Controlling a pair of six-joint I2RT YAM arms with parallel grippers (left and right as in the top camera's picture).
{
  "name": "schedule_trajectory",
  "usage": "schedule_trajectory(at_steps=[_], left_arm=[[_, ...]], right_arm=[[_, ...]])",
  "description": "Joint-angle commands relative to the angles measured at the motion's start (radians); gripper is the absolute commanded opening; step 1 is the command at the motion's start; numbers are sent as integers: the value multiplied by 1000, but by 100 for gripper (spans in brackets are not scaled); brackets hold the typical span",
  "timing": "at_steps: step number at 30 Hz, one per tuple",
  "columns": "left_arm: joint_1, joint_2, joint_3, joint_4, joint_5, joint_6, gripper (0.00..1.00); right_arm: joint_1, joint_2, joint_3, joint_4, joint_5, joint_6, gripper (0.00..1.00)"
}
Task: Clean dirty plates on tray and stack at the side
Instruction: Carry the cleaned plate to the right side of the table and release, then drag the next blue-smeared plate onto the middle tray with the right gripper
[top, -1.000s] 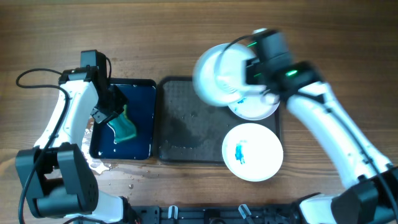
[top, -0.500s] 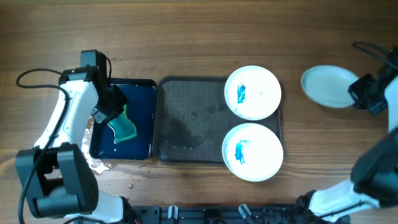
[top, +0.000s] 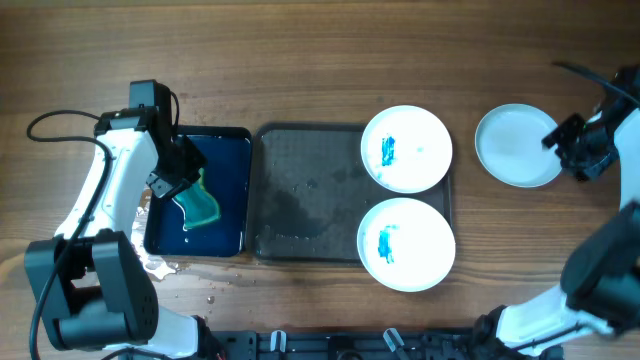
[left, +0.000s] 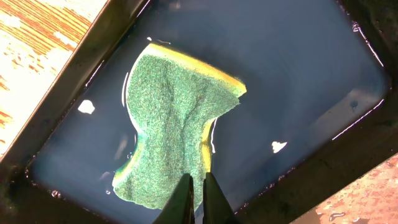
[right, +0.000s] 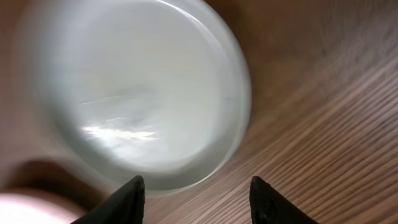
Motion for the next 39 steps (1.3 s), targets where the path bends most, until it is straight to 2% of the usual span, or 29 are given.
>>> schedule_trajectory(at_steps=[1,2,4,7,14,19,21,23,24,26,27,34,39], left_arm=[[-8,5,-5,2,12,5,4],[-8,5,-5,2,12,5,4],[-8,5,-5,1,12,5,4],[-8,5,-5,0,12,5,4],[-8,5,-5,0,12,5,4],[-8,5,-5,0,12,5,4],[-8,5,-5,0,12,5,4],[-8,5,-5,1,12,5,4],[-8,5,-5,2,12,5,4],[-8,5,-5,2,12,5,4],[-8,5,-5,2,12,5,4],[-8,5,-5,2,12,5,4],[-8,5,-5,2,12,5,4]], right_arm=[[122,-153,36,-4,-58,-51,80],[181,-155,34,-9,-124,-158,80],[232,-138,15,-5,-203,-227,79],[314,-83,-35,26,-307,-319,69],[349,133,-38,83,-332,-346,65],[350,265,-38,145,-374,-352,60],[352,283,-38,161,-374,-352,54],[357,285,-38,171,-374,-349,42],[358,285,-38,172,-373,-349,27],[365,285,-38,172,-373,-341,10],[366,285,-38,172,-372,-321,5],[367,283,-38,143,-365,-293,5],[468,283,-38,64,-365,-294,5]])
